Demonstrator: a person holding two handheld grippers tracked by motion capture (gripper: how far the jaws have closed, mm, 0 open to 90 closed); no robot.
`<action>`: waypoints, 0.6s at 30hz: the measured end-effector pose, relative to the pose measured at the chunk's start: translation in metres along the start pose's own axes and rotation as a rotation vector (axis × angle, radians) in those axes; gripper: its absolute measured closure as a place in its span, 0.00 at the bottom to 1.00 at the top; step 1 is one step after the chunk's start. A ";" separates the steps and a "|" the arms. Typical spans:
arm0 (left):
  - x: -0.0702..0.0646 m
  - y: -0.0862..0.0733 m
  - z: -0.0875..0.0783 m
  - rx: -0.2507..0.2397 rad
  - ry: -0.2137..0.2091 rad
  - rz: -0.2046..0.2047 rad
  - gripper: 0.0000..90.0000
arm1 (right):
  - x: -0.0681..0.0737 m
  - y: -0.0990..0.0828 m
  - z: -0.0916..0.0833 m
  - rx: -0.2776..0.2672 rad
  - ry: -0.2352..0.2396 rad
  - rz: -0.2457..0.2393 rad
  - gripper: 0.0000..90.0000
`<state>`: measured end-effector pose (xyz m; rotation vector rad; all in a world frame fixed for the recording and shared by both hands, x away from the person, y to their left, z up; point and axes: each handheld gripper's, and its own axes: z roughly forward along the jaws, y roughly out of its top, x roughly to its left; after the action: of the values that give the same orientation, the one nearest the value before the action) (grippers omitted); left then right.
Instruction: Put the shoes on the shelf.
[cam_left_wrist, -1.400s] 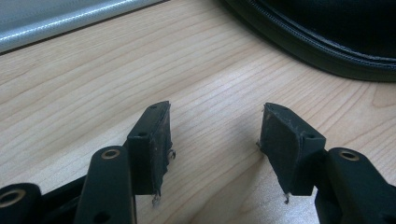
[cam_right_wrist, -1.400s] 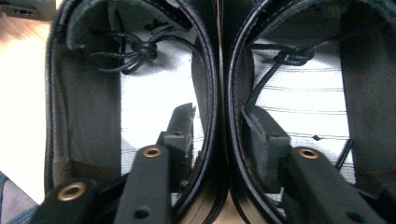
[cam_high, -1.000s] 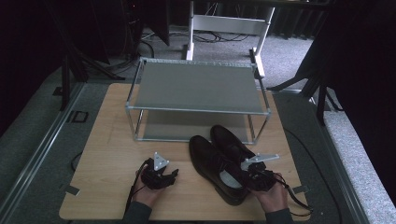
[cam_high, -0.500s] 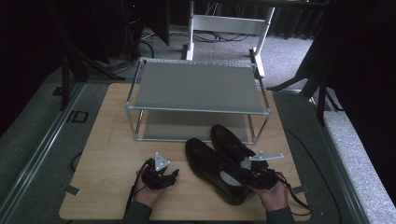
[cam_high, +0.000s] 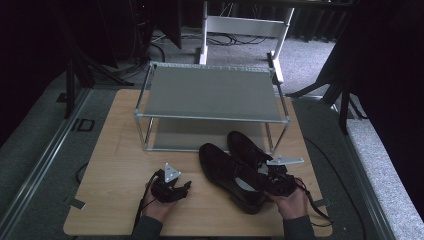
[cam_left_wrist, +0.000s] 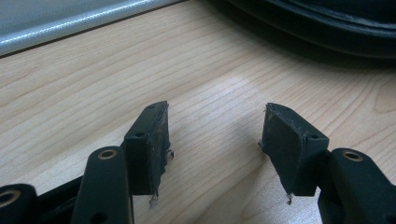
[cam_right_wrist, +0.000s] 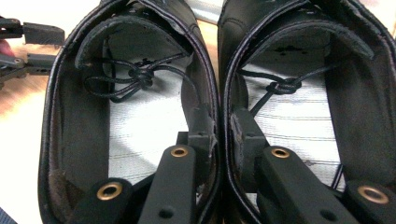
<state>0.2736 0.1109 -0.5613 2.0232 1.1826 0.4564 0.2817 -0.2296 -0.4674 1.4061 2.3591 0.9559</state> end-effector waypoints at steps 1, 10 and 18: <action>0.000 0.000 0.000 0.002 0.000 -0.005 0.47 | 0.000 0.000 0.000 0.000 0.000 0.000 0.90; 0.004 0.007 -0.010 -0.005 0.001 -0.044 0.51 | -0.004 0.018 0.004 -0.012 -0.023 0.003 0.89; 0.001 0.016 -0.013 -0.028 -0.041 -0.058 0.53 | -0.003 0.031 0.015 -0.014 -0.033 0.006 0.89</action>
<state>0.2757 0.1127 -0.5403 1.9602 1.2008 0.3988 0.3125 -0.2157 -0.4589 1.4133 2.3216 0.9408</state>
